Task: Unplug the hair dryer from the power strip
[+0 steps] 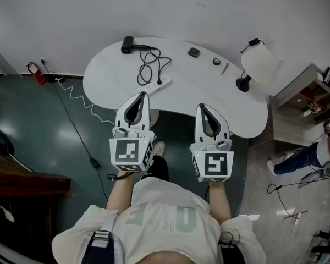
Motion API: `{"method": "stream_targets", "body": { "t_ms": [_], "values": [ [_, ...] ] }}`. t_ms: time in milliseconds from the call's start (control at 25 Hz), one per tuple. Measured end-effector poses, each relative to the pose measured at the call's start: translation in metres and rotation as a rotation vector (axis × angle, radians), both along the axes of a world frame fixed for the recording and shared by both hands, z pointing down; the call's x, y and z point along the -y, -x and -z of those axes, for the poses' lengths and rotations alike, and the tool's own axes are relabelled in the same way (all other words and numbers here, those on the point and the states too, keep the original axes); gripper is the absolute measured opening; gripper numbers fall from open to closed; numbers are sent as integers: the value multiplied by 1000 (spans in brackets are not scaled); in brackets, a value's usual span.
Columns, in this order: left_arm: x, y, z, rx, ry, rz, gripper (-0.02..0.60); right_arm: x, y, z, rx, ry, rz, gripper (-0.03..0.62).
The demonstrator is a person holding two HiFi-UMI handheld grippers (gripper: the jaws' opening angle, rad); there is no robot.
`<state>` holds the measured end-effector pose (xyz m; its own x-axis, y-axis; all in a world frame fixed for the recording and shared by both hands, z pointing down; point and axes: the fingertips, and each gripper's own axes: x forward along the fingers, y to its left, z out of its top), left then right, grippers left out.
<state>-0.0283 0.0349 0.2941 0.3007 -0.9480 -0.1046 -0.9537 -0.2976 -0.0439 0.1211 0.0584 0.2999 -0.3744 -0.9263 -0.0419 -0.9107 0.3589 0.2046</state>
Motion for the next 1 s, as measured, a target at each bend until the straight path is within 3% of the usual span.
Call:
{"method": "stream_targets", "body": {
  "t_ms": [320, 520, 760, 1000],
  "values": [
    [141, 20, 29, 7, -47, -27, 6, 156, 31, 24, 17, 2, -1, 3],
    [212, 36, 35, 13, -57, -22, 6, 224, 51, 31, 21, 6, 13, 3],
    [248, 40, 30, 25, -35, 36, 6, 265, 51, 27, 36, 10, 52, 3],
    [248, 39, 28, 32, -32, 88, 6, 275, 52, 22, 52, 21, 120, 3]
  ]
}}
